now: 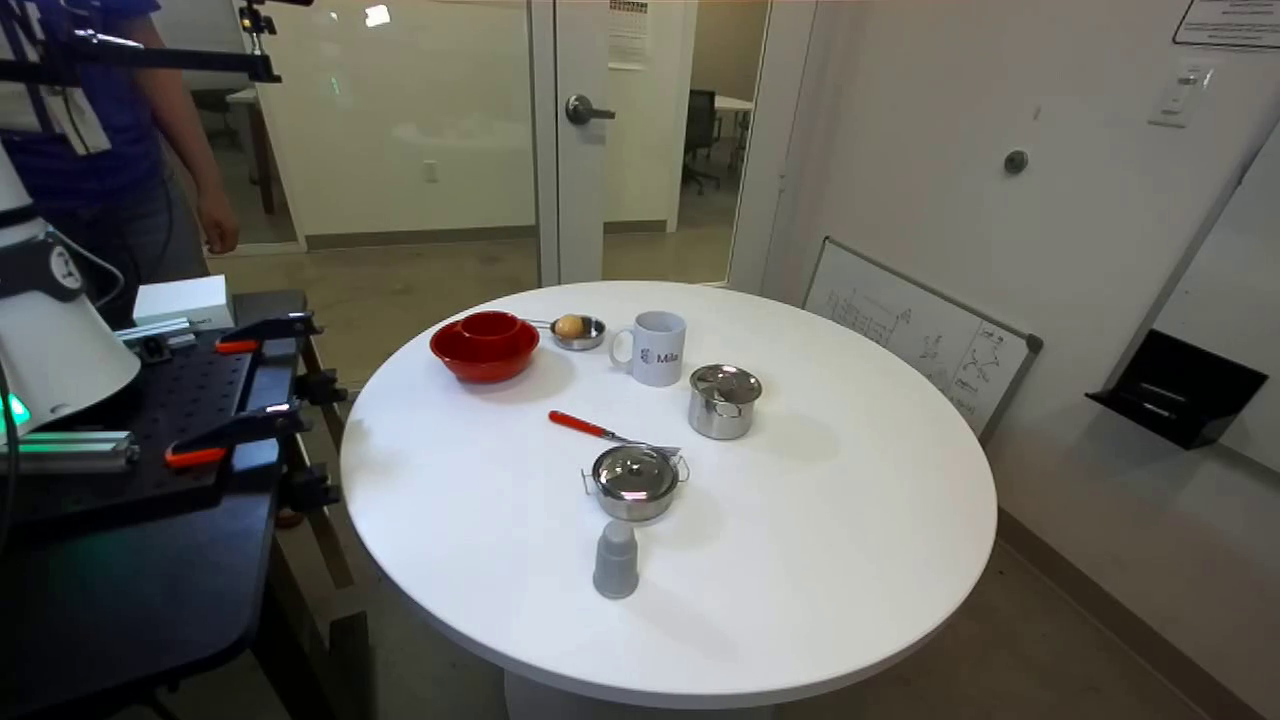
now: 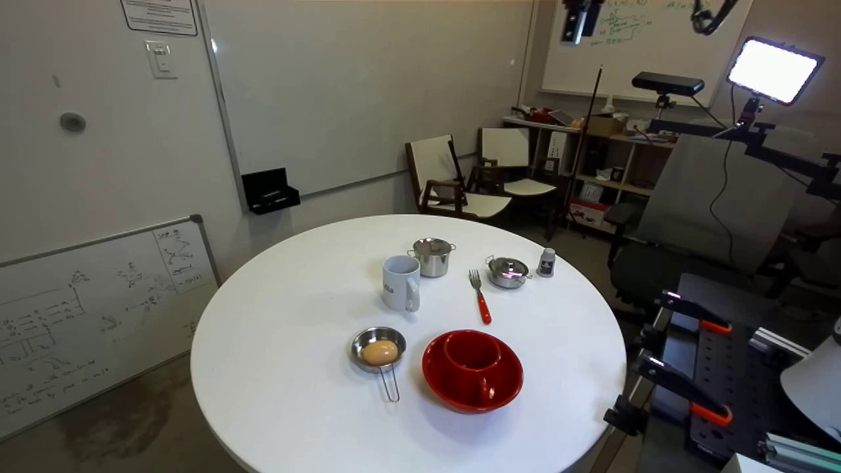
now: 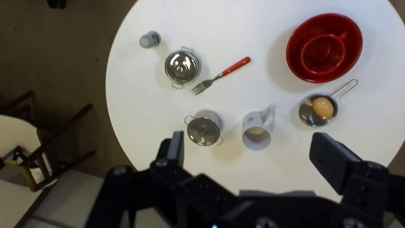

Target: Move the white mug to the right

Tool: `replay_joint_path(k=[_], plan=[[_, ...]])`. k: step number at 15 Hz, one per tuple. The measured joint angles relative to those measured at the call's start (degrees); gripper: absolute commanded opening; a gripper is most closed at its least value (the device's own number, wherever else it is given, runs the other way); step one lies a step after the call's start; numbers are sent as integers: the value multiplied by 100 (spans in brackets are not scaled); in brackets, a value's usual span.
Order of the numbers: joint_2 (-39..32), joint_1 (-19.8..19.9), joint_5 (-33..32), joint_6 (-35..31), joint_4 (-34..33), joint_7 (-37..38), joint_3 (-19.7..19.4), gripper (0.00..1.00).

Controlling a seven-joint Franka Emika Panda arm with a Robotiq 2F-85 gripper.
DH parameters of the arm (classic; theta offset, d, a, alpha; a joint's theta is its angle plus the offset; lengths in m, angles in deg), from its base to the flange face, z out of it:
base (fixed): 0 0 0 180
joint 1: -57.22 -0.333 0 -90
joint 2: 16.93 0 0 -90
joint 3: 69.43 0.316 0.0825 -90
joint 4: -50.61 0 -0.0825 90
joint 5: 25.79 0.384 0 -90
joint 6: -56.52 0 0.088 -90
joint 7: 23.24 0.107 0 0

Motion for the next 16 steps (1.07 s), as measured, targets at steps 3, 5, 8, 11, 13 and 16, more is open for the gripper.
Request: replay_joint_path(k=[3, 5, 8, 11, 13, 16], plan=[[-1021, -155, 17, -520, -585, 19, 148, 100], [-1729, -262, 87, -612, -1067, -91, 161, 100], [-2798, -349, 170, -627, -1885, -394, 162, 100], [-3829, -385, 170, -591, -2737, -453, 163, 100], [-4334, -407, 165, -558, -3164, -450, 162, 100], [-4323, -405, 164, -560, -3143, -450, 152, 100]])
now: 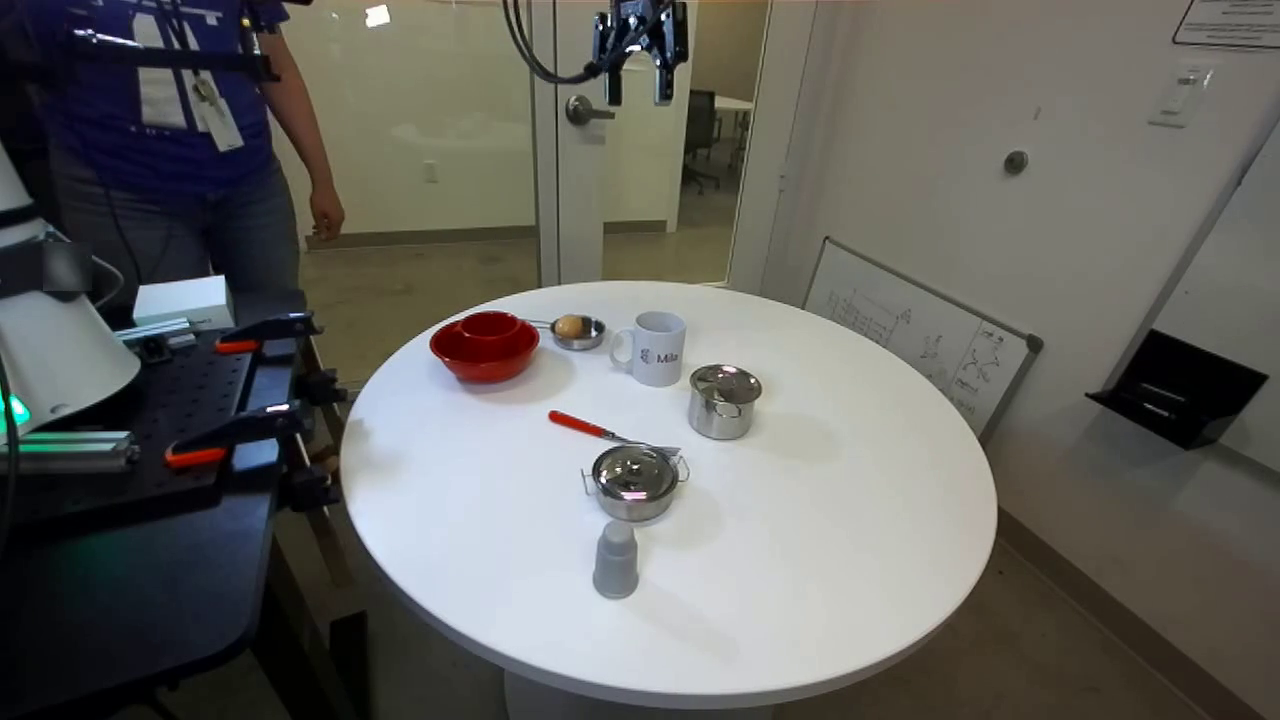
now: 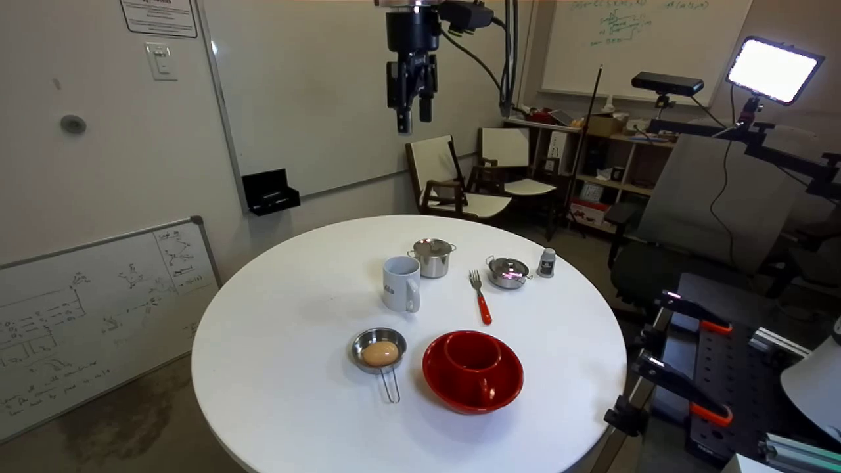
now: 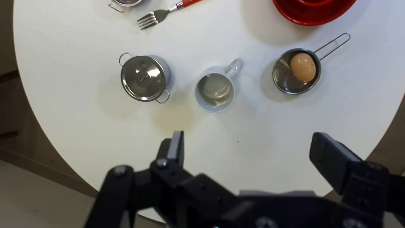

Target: Move the white mug to the right

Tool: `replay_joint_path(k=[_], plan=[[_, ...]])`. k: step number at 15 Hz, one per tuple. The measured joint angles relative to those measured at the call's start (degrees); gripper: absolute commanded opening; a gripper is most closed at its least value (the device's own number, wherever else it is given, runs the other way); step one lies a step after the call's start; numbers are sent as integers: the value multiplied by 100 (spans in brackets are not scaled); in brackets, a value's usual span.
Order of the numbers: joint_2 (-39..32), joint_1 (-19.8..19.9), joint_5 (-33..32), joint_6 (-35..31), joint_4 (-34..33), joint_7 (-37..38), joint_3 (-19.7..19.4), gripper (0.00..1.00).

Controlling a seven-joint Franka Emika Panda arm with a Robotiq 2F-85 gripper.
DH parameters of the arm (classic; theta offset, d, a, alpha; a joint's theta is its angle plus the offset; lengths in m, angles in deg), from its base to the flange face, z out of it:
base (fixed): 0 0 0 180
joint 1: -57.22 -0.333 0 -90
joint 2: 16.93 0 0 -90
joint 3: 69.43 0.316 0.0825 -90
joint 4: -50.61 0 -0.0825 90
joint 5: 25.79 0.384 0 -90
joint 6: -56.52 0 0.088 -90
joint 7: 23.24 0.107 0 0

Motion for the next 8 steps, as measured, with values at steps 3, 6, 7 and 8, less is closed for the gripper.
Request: replay_joint_path(k=[3, 6, 7, 8], plan=[[39, -2, 0, 1, 4, 0, 0, 100], [-164, -16, -16, -312, 14, -213, 18, 100], [-285, -22, -22, -536, 30, -333, 24, 100], [-435, -22, -23, -792, 44, -458, 25, 100]])
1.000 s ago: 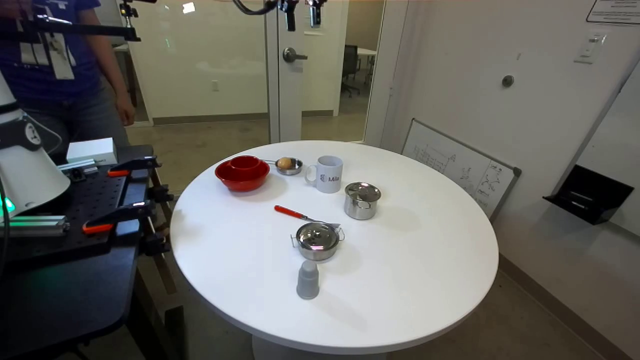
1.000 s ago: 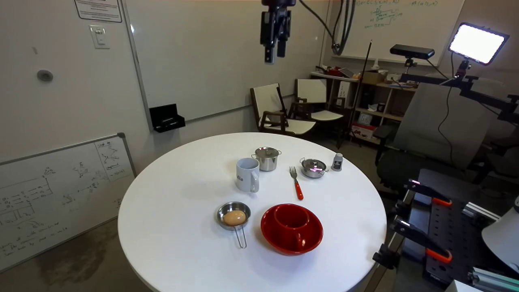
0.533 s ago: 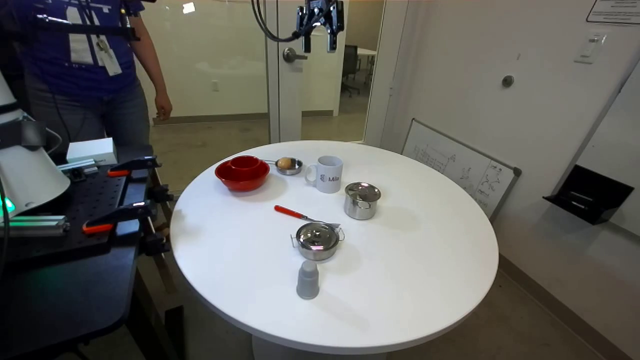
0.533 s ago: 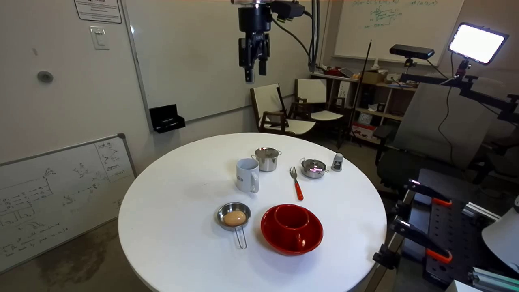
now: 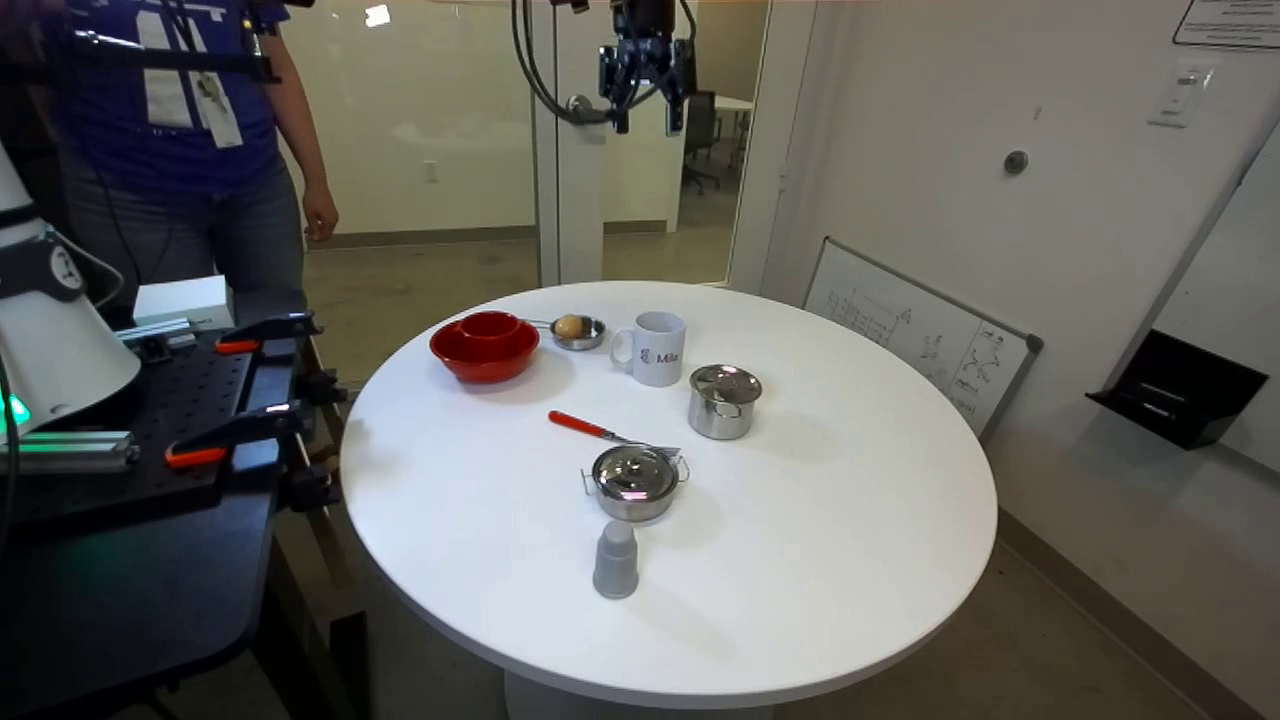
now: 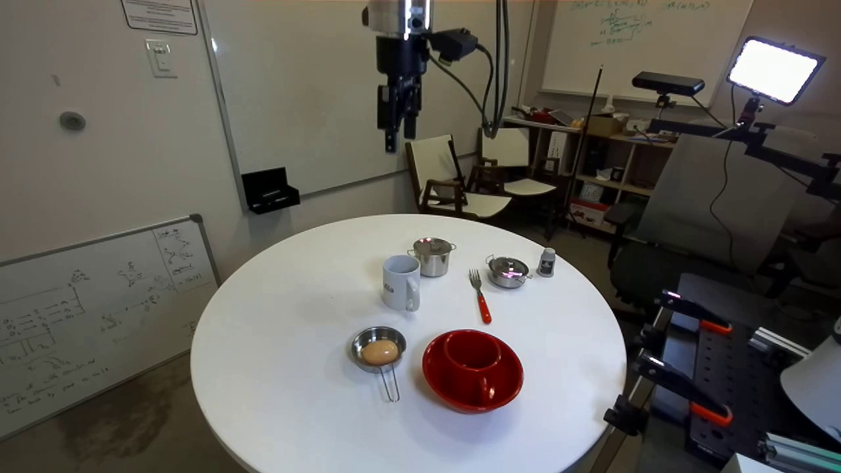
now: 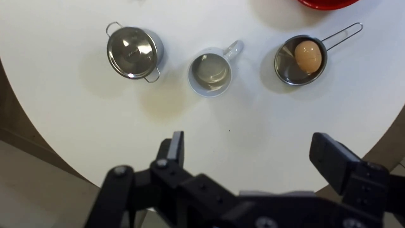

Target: Move the white mug to the right

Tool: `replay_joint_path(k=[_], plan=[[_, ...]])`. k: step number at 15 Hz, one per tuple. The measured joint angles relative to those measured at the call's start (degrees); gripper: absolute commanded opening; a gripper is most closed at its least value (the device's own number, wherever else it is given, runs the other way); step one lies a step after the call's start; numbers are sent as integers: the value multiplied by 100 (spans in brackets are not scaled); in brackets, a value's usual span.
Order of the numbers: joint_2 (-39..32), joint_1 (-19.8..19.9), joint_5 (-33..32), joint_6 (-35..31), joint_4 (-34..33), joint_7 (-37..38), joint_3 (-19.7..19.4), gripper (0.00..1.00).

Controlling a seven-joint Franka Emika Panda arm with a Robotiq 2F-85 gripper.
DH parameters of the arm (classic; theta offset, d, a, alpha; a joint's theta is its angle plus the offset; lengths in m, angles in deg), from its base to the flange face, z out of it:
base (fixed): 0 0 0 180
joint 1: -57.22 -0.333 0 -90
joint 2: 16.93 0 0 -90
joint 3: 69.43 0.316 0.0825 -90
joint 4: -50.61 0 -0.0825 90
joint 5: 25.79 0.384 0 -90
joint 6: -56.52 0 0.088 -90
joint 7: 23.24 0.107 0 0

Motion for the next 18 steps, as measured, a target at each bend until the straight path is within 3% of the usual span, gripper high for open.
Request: replay_joint_path(k=[3, 7, 13, 18], plan=[[-503, 32, 22, -597, 24, -358, 0, 100], [-1078, 140, 108, -880, 28, -810, 21, 100], [-1710, 405, 493, -957, -55, -1640, 313, 100], [-2125, 408, 534, -872, -270, -1676, 344, 100]])
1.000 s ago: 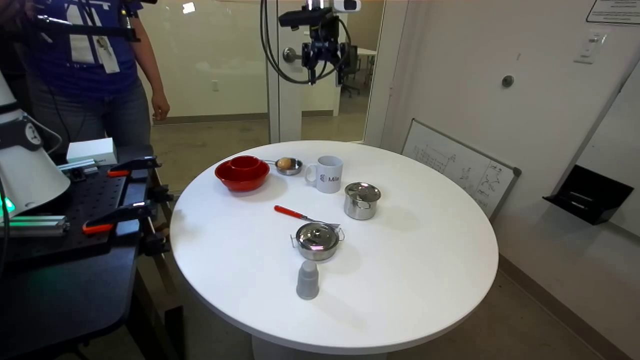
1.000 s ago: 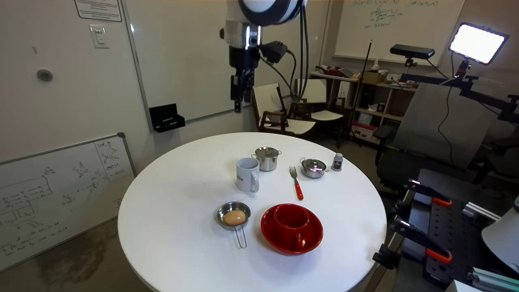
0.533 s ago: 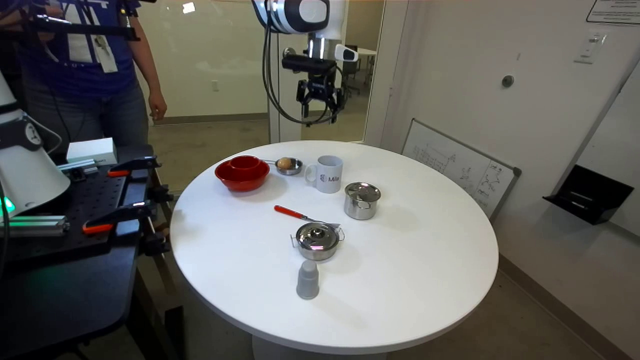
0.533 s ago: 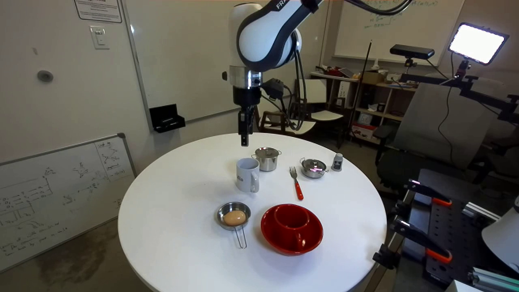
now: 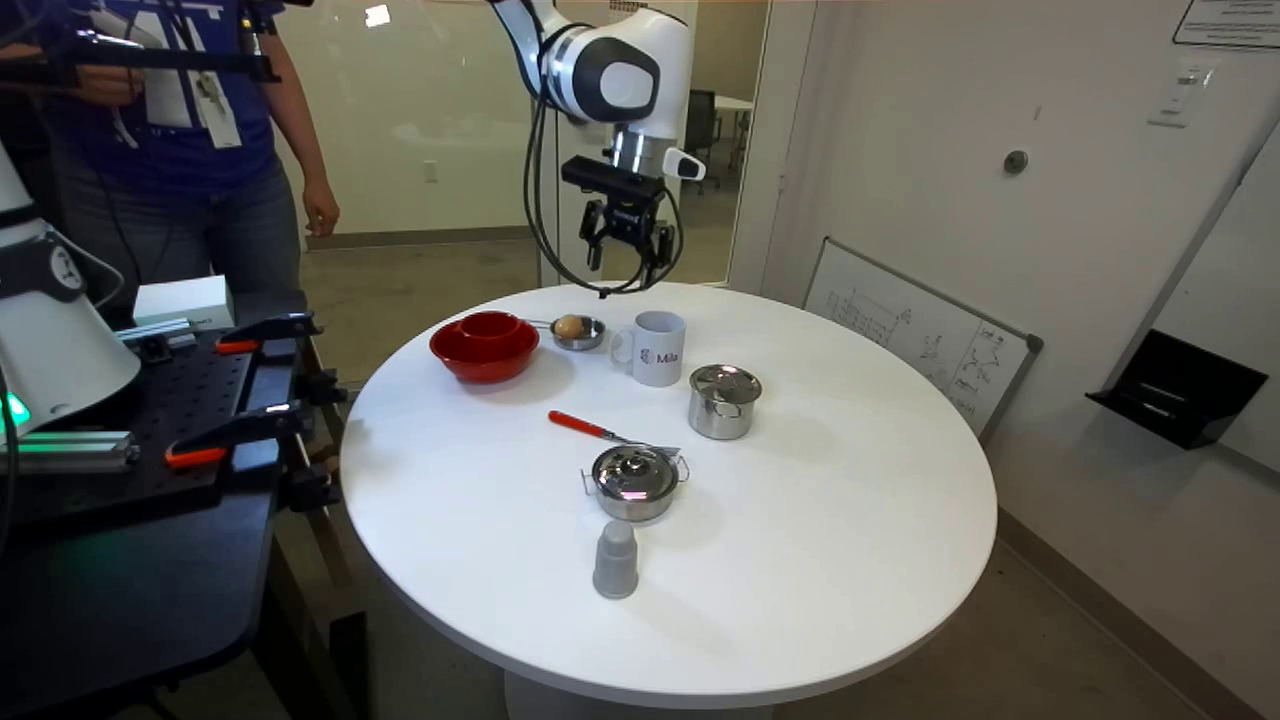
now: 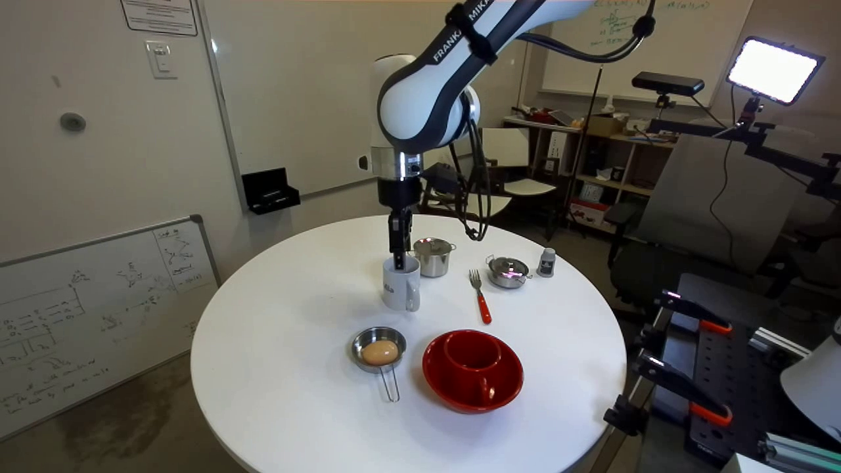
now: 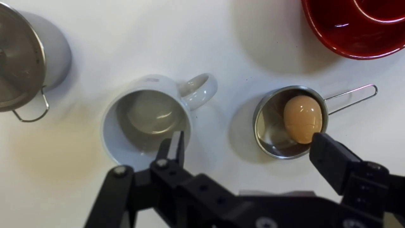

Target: Move the white mug to the right

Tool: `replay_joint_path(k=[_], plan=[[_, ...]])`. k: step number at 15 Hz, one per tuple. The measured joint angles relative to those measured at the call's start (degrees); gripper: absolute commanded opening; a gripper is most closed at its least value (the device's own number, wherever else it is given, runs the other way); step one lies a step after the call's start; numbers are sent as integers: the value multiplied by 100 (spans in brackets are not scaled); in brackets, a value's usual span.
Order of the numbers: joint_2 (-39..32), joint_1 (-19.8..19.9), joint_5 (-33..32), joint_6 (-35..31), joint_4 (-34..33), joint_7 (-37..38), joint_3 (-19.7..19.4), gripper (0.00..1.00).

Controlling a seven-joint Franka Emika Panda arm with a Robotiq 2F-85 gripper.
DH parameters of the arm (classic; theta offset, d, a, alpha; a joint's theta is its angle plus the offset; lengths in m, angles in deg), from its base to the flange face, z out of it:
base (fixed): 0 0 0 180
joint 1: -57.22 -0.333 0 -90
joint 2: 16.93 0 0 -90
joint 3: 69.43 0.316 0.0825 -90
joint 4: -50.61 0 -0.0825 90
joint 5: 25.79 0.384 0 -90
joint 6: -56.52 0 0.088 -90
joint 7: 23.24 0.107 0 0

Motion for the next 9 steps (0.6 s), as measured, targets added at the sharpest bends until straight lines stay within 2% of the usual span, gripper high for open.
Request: replay_joint_path(k=[9], plan=[[-789, -230, -251, 822, -990, 356, -294, 100]])
